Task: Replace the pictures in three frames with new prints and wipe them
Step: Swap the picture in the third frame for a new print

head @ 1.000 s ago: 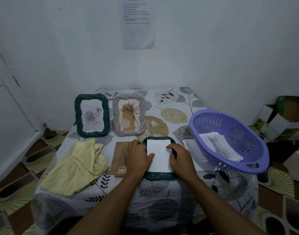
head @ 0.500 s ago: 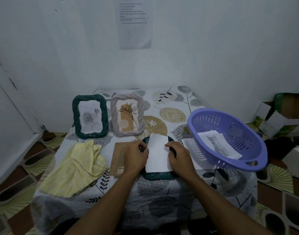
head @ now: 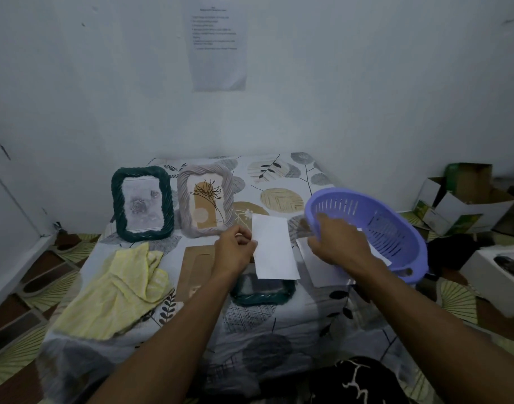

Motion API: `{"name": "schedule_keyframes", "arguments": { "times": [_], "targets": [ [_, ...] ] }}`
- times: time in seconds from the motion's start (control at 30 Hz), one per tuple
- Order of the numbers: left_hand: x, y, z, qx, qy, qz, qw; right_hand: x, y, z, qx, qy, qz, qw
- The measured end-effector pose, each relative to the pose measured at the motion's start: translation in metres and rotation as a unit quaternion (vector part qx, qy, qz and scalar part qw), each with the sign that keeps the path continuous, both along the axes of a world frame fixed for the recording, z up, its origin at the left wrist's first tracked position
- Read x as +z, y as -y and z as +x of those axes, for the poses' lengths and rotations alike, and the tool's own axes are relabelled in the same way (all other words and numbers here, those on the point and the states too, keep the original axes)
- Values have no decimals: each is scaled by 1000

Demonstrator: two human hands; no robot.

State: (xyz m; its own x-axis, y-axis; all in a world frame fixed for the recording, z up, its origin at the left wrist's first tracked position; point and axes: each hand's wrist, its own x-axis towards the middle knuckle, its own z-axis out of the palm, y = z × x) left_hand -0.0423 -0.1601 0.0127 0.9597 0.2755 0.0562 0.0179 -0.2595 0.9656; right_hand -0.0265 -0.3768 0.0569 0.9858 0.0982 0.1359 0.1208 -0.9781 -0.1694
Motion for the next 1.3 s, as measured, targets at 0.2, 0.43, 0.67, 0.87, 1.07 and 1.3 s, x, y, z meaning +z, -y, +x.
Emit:
{"name": "schedule_keyframes", "arguments": {
  "times": [0.2, 0.43, 0.67, 0.87, 1.07, 1.3],
  "targets": [
    [-2, 37, 11, -42, -23, -19, 999, 3, 26, 0, 18, -18, 92, 995],
    [-10, 90, 26, -75, -67, -54, 993, 20, 36, 6, 22, -22, 164, 986],
    [-12, 117, 28, -112, -110, -85, 984, -1, 25, 4, 41, -33, 144, 988],
    [-11, 97, 36, -80, -92, -57, 991, -17, 17, 1, 9, -33, 130, 991],
    [21, 93, 38, -105, 2, -20, 994, -1, 25, 13, -15, -82, 209, 974],
    [22, 105, 35, -160, 3, 59, 985, -9, 67, 50, -28, -125, 40, 991]
  ]
}}
